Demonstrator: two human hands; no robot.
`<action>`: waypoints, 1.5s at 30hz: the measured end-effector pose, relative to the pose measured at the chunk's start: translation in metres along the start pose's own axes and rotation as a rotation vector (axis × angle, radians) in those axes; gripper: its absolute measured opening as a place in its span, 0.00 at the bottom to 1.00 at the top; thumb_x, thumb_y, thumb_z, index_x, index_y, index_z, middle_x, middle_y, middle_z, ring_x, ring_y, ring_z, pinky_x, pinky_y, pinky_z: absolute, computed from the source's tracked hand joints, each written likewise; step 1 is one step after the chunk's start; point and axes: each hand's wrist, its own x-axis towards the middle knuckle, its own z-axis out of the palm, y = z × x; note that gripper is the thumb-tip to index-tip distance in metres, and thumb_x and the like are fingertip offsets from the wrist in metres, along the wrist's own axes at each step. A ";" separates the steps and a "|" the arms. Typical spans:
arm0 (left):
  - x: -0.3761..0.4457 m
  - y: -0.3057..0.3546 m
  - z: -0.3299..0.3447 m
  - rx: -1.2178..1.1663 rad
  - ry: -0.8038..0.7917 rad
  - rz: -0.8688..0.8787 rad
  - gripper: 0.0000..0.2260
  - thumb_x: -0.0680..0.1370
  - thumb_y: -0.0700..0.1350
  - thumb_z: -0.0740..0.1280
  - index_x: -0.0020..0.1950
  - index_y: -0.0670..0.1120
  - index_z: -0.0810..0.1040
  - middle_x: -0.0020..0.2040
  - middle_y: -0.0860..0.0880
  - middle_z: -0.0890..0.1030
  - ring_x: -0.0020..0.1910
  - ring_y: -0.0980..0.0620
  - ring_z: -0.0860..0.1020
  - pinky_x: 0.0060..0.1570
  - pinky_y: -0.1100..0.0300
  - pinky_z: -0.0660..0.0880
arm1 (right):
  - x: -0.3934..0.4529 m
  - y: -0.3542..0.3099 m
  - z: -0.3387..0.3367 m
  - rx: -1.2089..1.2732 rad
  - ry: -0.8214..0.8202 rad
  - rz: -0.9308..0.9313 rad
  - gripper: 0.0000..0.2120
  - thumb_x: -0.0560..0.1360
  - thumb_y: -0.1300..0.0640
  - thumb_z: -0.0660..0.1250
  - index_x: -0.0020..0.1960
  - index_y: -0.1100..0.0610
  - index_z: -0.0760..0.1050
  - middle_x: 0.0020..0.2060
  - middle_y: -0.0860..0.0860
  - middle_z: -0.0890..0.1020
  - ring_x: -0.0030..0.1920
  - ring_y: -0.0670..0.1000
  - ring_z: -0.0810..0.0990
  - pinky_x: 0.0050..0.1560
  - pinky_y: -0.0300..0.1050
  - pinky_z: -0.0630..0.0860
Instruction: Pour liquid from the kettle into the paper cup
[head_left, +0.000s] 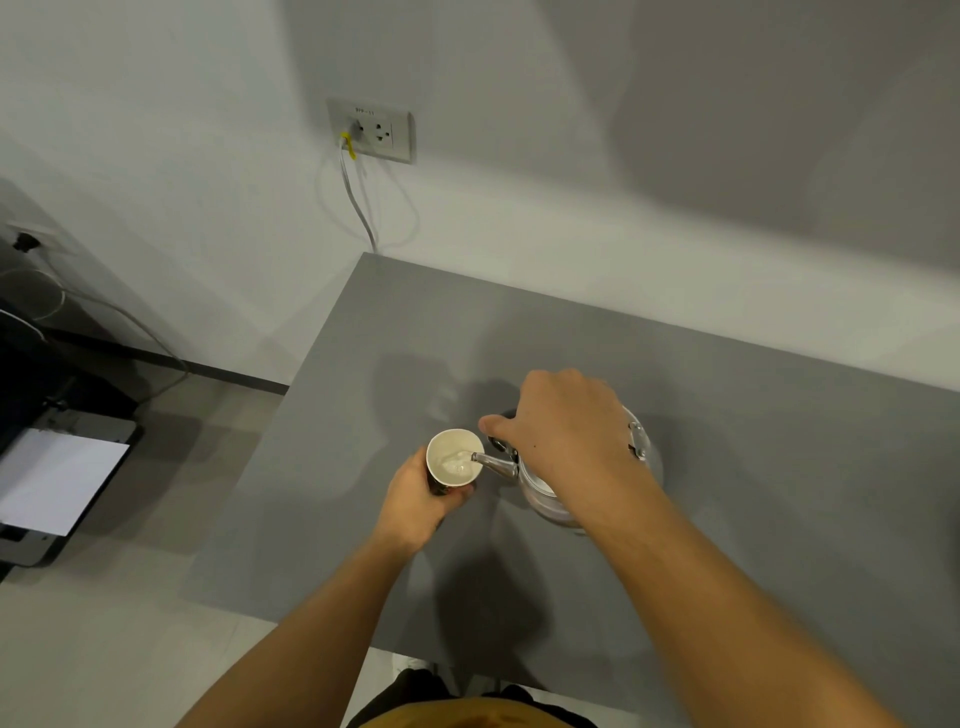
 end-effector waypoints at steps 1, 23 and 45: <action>0.000 0.000 0.000 0.002 0.002 -0.001 0.25 0.72 0.43 0.81 0.67 0.52 0.80 0.54 0.50 0.88 0.45 0.55 0.83 0.43 0.63 0.76 | 0.000 0.000 0.000 -0.004 0.001 -0.001 0.24 0.71 0.39 0.69 0.28 0.53 0.67 0.24 0.49 0.70 0.25 0.48 0.65 0.34 0.45 0.61; 0.001 0.001 0.000 0.037 0.014 -0.002 0.26 0.71 0.45 0.82 0.67 0.51 0.79 0.57 0.51 0.87 0.56 0.52 0.85 0.53 0.61 0.77 | 0.009 -0.006 0.001 -0.054 0.000 -0.049 0.24 0.71 0.39 0.70 0.27 0.51 0.65 0.24 0.48 0.68 0.25 0.48 0.62 0.39 0.47 0.63; 0.002 -0.004 0.001 0.035 0.009 0.016 0.26 0.71 0.42 0.82 0.67 0.51 0.80 0.58 0.52 0.87 0.57 0.53 0.84 0.55 0.64 0.76 | 0.012 -0.012 0.000 -0.077 -0.007 -0.071 0.22 0.71 0.42 0.71 0.28 0.52 0.65 0.24 0.48 0.69 0.26 0.50 0.66 0.38 0.46 0.62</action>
